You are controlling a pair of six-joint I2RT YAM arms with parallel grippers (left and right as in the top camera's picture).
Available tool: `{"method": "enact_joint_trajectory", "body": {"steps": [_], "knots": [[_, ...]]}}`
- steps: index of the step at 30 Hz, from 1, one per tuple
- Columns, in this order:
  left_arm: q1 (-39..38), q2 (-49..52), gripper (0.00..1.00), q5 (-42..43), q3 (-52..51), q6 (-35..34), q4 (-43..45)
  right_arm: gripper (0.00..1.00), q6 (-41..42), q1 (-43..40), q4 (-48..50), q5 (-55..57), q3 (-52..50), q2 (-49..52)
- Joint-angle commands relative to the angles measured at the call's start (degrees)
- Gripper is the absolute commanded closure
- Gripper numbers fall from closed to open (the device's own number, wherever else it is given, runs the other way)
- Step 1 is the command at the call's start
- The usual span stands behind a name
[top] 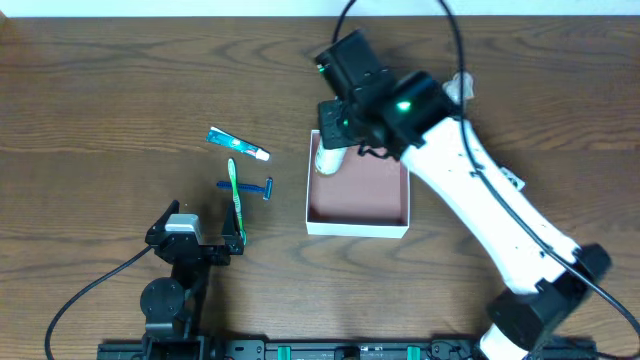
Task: Pack container
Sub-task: 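Carry the tube over the box and lower it upright inside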
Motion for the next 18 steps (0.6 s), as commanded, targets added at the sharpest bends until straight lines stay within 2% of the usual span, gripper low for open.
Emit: {"method": "enact_joint_trajectory", "body": {"steps": [1,18], "knots": [[0.20,-0.28,0.02,0.83,-1.01,0.76,-1.90,0.99,2.86,1.09,1.05,4.50,0.81,0.63],[0.20,-0.28,0.02,0.83,-1.01,0.76,-1.90,0.99,13.00,4.33,3.50,14.47,0.28,5.31]]}}
